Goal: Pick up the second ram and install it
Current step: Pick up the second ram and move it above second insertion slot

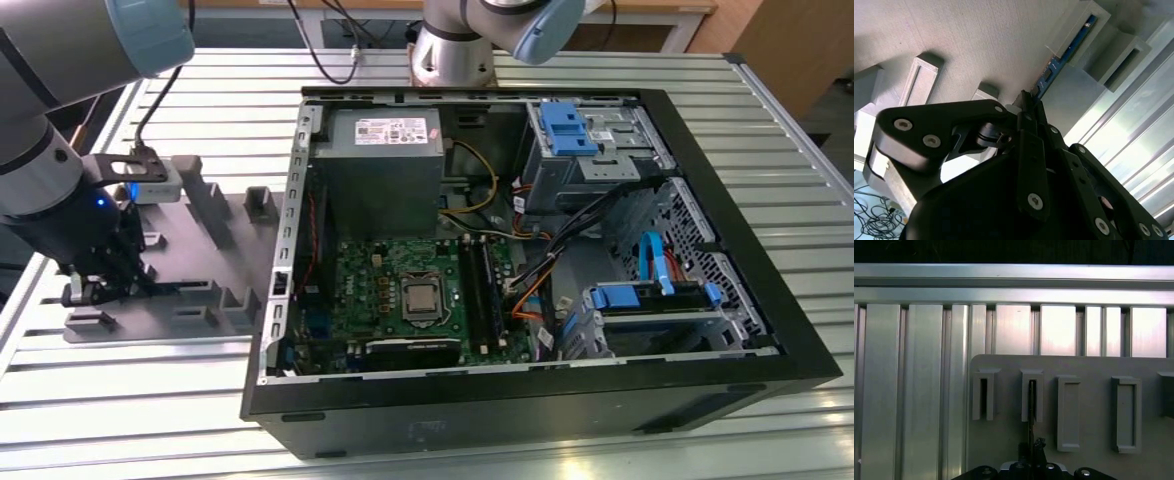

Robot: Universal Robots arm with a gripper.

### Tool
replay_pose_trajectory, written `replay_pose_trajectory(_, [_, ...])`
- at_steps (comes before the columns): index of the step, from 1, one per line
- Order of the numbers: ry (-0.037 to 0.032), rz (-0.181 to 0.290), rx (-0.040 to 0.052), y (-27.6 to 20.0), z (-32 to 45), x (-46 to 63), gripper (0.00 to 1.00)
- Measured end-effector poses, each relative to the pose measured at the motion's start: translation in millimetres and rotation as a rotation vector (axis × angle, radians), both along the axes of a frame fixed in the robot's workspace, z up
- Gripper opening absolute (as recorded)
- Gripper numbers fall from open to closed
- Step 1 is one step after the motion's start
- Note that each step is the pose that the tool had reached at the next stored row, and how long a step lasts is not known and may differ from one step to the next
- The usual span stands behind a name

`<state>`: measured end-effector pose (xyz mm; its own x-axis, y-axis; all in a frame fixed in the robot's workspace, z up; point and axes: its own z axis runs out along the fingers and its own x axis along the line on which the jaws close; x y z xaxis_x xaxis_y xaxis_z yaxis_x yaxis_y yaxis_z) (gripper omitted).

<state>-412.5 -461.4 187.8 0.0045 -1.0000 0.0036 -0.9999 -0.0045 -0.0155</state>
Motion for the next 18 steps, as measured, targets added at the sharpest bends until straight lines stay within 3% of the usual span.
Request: replay_pose_trajectory(18, [-0.0001, 0.000, -0.0050, 0.0, 6.7, 0.0, 0.14])
